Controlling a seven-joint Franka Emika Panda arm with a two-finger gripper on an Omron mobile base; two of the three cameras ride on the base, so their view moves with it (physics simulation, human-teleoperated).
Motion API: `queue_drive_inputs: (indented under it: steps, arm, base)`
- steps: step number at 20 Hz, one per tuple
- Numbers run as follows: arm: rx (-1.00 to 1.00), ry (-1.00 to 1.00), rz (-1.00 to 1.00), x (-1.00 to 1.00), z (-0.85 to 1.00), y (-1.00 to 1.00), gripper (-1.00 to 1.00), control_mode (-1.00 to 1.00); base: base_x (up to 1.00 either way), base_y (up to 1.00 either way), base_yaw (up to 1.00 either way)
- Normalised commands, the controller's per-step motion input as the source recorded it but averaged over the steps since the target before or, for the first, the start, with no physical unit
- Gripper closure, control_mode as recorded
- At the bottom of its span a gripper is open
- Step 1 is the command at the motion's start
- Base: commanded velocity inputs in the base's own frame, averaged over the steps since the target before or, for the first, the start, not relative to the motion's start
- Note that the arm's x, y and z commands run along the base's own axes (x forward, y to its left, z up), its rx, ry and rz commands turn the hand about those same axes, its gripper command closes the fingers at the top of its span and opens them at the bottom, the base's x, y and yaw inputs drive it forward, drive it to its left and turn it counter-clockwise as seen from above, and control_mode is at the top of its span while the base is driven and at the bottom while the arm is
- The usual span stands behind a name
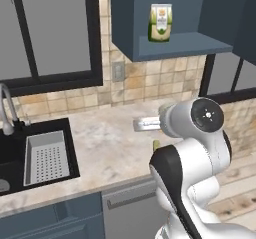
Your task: Pick the egg and butter from the fridge and place them by the bowl for mixing.
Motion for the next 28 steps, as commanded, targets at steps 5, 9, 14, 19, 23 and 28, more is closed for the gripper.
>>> queue_drive_inputs:
  steps: [5,9,14,19,23,28]
  arm:
    - [0.0,0.0,0.0,0.0,0.0,0.0,1.0,1.0]
    - [0.03,0.12,0.14,0.19,-0.11,-0.48,1.0,-1.0]
    - [0.05,0.17,0.19,0.35,-0.35,-0.59,1.0,-1.0]
    - [-0.04,0.07,0.0,0.23,-0.56,-0.06,1.0,-1.0]
    - [-0.07,0.1,-0.02,0.25,-0.57,0.0,1.0,-1.0]
    - [-0.07,0.09,-0.04,0.69,-0.41,0.0,1.0,-1.0]
  base:
    - [0.32,-0.27,0.16]
    - [0.06,-0.09,0.04]
    - [0.0,0.0,0.0]
    - [0.0,0.0,0.0]
    - [0.0,0.0,0.0]
    - [0.0,0.0,0.0]
